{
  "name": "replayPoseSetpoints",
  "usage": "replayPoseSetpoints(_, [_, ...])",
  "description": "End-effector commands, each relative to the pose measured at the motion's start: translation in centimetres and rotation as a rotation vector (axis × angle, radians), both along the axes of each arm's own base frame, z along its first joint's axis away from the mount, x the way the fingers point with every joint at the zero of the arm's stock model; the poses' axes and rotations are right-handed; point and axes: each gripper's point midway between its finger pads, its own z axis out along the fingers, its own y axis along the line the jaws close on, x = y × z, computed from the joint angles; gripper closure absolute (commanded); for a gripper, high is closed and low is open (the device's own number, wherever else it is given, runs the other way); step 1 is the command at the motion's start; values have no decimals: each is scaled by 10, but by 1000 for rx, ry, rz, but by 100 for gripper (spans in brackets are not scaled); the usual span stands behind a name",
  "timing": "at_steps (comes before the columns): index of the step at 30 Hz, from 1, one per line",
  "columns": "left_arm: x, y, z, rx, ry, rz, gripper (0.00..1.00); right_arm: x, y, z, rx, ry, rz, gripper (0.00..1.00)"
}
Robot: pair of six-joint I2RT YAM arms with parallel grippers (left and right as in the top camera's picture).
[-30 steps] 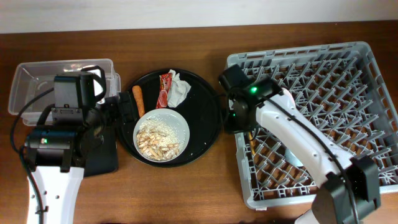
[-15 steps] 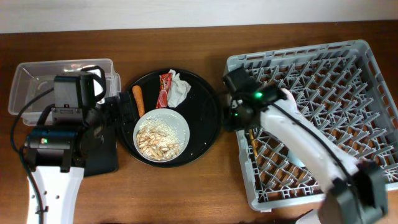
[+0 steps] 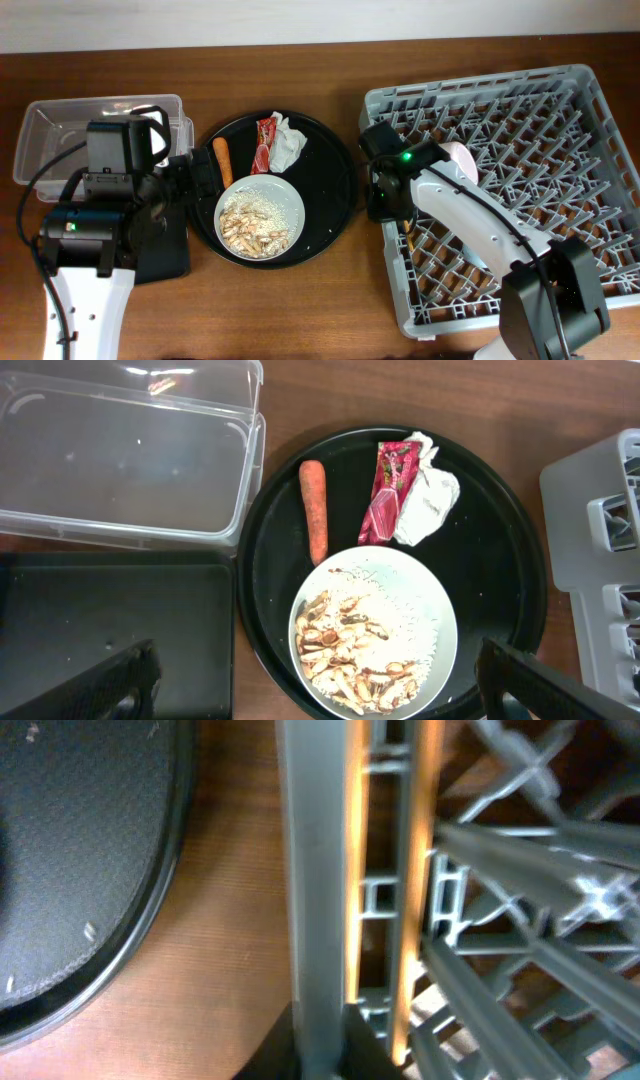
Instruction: Sort waste into correct bins and load items into the dishwasher rack
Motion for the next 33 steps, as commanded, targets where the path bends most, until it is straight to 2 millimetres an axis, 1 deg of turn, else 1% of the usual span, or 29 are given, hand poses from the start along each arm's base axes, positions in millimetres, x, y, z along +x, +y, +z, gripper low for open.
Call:
replayPoseSetpoints(1, [1, 3, 2, 5, -5, 17, 1, 22, -20, 1, -48, -80, -137, 93])
replayPoseSetpoints(3, [1, 3, 2, 5, -5, 17, 1, 32, -26, 2, -36, -109, -156, 94])
replayPoseSetpoints(4, [1, 3, 2, 5, -5, 17, 1, 39, -27, 3, -31, -130, -138, 94])
replayPoseSetpoints(5, [1, 3, 2, 5, -5, 17, 1, 46, -25, 5, -29, -157, -85, 94])
replayPoseSetpoints(6, [1, 3, 2, 5, -5, 17, 1, 48, -24, 5, -30, -165, -61, 94])
replayPoseSetpoints(7, [1, 3, 2, 5, -5, 17, 1, 50, -23, 6, -33, -172, -26, 90])
replayPoseSetpoints(8, [1, 3, 2, 5, -5, 17, 1, 50, -22, 6, -39, -174, 4, 78])
replayPoseSetpoints(9, [1, 3, 2, 5, -5, 17, 1, 52, -22, 9, -38, -179, 13, 60])
replayPoseSetpoints(10, [1, 3, 2, 5, -5, 17, 1, 53, -20, 20, -26, -192, 14, 50])
replayPoseSetpoints(11, [1, 3, 2, 5, -5, 17, 1, 54, -17, 31, -6, -204, 16, 50])
replayPoseSetpoints(12, [1, 3, 2, 5, -5, 17, 1, 54, -7, 56, 61, -235, 27, 49])
replayPoseSetpoints(13, [1, 3, 2, 5, -5, 17, 1, 54, 2, 76, 122, -261, 39, 49])
replayPoseSetpoints(14, [1, 3, 2, 5, -5, 17, 1, 51, 10, 94, 180, -287, 54, 48])
replayPoseSetpoints(15, [1, 3, 2, 5, -5, 17, 1, 45, 17, 116, 238, -329, 72, 47])
replayPoseSetpoints(16, [1, 3, 2, 5, -5, 17, 1, 41, 17, 126, 253, -347, 76, 47])
replayPoseSetpoints(17, [1, 3, 2, 5, -5, 17, 1, 31, 17, 147, 289, -385, 85, 47])
replayPoseSetpoints(18, [1, 3, 2, 5, -5, 17, 1, 24, 18, 163, 323, -418, 96, 47])
replayPoseSetpoints(19, [1, 3, 2, 5, -5, 17, 1, 14, 20, 185, 374, -464, 114, 47])
replayPoseSetpoints(20, [1, 3, 2, 5, -5, 17, 1, 6, 19, 199, 401, -497, 124, 45])
replayPoseSetpoints(21, [1, 3, 2, 5, -5, 17, 1, -3, 17, 216, 426, -539, 133, 41])
replayPoseSetpoints(22, [1, 3, 2, 3, -5, 16, 1, -8, 15, 225, 435, -565, 136, 40])
replayPoseSetpoints(24, [1, -10, 2, -55, -1, -32, 1, -30, 6, 255, 462, -658, 155, 39])
replayPoseSetpoints(26, [-3, -34, 3, -165, 8, -124, 1, -62, -9, 287, 459, -777, 209, 38])
replayPoseSetpoints(27, [-2, -39, 6, -186, 1, -142, 1, -76, -20, 297, 447, -826, 201, 37])
replayPoseSetpoints(29, [1, -41, 8, -195, -15, -151, 1, -98, -36, 309, 434, -889, 182, 33])
replayPoseSetpoints(30, [2, -41, 10, -195, -22, -152, 1, -123, -47, 323, 450, -957, 182, 21])
replayPoseSetpoints(31, [2, -41, 10, -194, -22, -152, 1, -132, -51, 329, 461, -991, 183, 2])
replayPoseSetpoints(33, [2, -41, 10, -195, -22, -152, 1, -147, -57, 338, 479, -1044, 186, 2])
